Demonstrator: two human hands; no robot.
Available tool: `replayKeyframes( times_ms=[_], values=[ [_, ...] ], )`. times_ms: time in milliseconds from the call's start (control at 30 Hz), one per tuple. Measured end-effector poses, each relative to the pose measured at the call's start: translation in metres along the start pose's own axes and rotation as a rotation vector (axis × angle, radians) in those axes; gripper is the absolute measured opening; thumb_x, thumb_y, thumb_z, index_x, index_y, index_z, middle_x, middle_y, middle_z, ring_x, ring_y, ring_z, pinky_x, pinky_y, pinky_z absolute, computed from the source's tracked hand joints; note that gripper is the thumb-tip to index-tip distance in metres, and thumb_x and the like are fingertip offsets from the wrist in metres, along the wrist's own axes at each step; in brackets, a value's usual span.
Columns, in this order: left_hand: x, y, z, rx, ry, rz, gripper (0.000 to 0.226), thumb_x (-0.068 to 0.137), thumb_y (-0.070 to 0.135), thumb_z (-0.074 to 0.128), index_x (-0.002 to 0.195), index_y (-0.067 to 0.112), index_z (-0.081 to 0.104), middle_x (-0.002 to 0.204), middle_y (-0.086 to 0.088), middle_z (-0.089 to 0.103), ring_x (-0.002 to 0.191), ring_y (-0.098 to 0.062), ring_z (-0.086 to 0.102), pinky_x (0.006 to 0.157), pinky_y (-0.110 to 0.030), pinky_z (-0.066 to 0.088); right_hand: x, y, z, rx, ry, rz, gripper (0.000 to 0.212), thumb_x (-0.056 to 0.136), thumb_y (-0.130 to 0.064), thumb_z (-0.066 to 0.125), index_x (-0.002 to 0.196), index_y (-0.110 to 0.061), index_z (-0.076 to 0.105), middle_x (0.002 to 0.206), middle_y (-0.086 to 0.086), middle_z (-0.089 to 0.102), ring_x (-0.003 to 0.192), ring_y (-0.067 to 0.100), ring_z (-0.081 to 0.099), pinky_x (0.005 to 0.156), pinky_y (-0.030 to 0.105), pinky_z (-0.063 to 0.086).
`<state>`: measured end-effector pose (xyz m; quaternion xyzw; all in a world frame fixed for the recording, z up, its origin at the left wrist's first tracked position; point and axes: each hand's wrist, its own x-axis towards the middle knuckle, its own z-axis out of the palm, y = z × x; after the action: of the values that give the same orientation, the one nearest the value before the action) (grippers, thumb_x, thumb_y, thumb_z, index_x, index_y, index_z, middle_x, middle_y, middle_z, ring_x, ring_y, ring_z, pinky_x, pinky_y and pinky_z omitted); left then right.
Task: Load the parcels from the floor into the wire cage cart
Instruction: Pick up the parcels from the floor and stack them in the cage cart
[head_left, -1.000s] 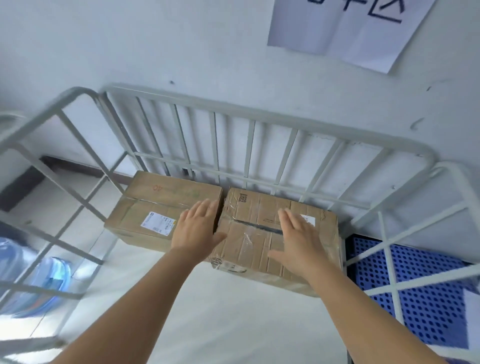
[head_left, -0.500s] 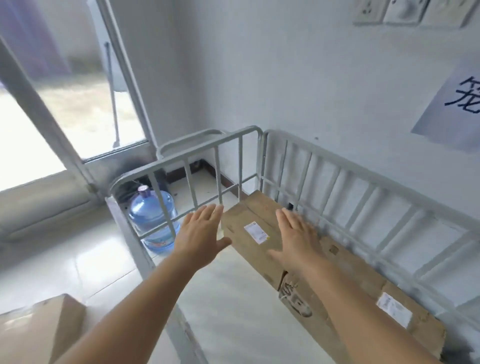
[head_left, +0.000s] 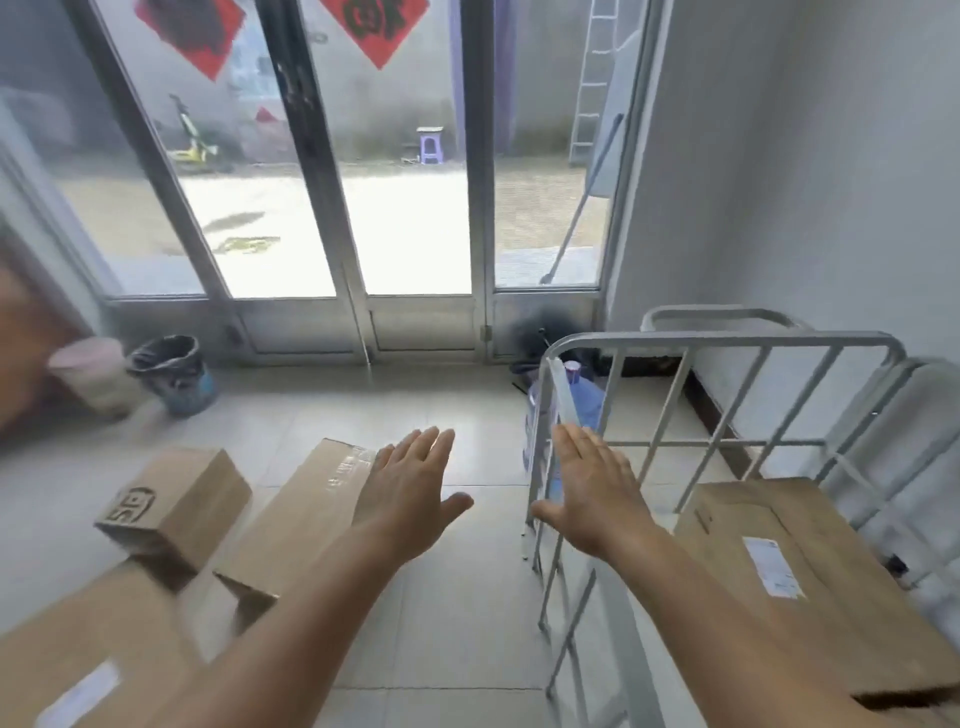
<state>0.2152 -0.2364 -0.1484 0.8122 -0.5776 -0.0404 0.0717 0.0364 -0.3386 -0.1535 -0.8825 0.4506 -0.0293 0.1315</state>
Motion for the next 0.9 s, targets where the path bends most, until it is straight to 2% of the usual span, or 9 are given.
replayKeyframes(
  times_ms=[233, 500, 700, 900],
  values=[
    [-0.048, -0.126, 0.008, 0.025, -0.067, -0.242, 0.078, 0.095, 0.054, 0.043, 0.154, 0.020, 0.007, 0.162, 0.000, 0.008, 0.148, -0.018, 0.008, 0.120, -0.037, 0.010, 0.038, -0.119, 0.058, -0.053, -0.131, -0.183, 0.091, 0.093, -0.050, 0.053, 0.156, -0.019, -0.005, 0.164, -0.001, -0.006, 0.151, 0.020, -0.005, 0.120, 0.041, 0.002],
    [-0.081, -0.251, 0.015, 0.049, -0.141, -0.372, 0.079, 0.095, 0.056, 0.040, 0.154, 0.017, 0.007, 0.161, -0.001, 0.011, 0.148, -0.017, 0.010, 0.118, -0.037, 0.009, 0.074, -0.226, 0.113, -0.124, -0.227, -0.241, 0.091, 0.093, -0.048, 0.054, 0.156, -0.019, -0.006, 0.164, -0.001, -0.005, 0.151, 0.020, -0.003, 0.120, 0.040, 0.003],
    [-0.079, -0.316, 0.026, -0.026, -0.130, -0.460, 0.078, 0.094, 0.055, 0.044, 0.153, 0.016, 0.013, 0.159, -0.001, 0.018, 0.147, -0.020, 0.014, 0.118, -0.037, 0.011, 0.109, -0.279, 0.137, -0.166, -0.263, -0.279, 0.089, 0.093, -0.047, 0.054, 0.156, -0.019, -0.003, 0.164, 0.000, -0.004, 0.151, 0.019, -0.001, 0.120, 0.041, 0.006],
    [-0.054, -0.351, 0.049, -0.045, -0.145, -0.527, 0.076, 0.093, 0.054, 0.046, 0.151, 0.015, 0.015, 0.158, 0.000, 0.020, 0.146, -0.020, 0.016, 0.117, -0.036, 0.012, 0.169, -0.297, 0.158, -0.203, -0.299, -0.300, 0.091, 0.093, -0.049, 0.055, 0.156, -0.019, -0.002, 0.164, 0.000, -0.003, 0.151, 0.020, -0.001, 0.121, 0.041, 0.007]
  ],
)
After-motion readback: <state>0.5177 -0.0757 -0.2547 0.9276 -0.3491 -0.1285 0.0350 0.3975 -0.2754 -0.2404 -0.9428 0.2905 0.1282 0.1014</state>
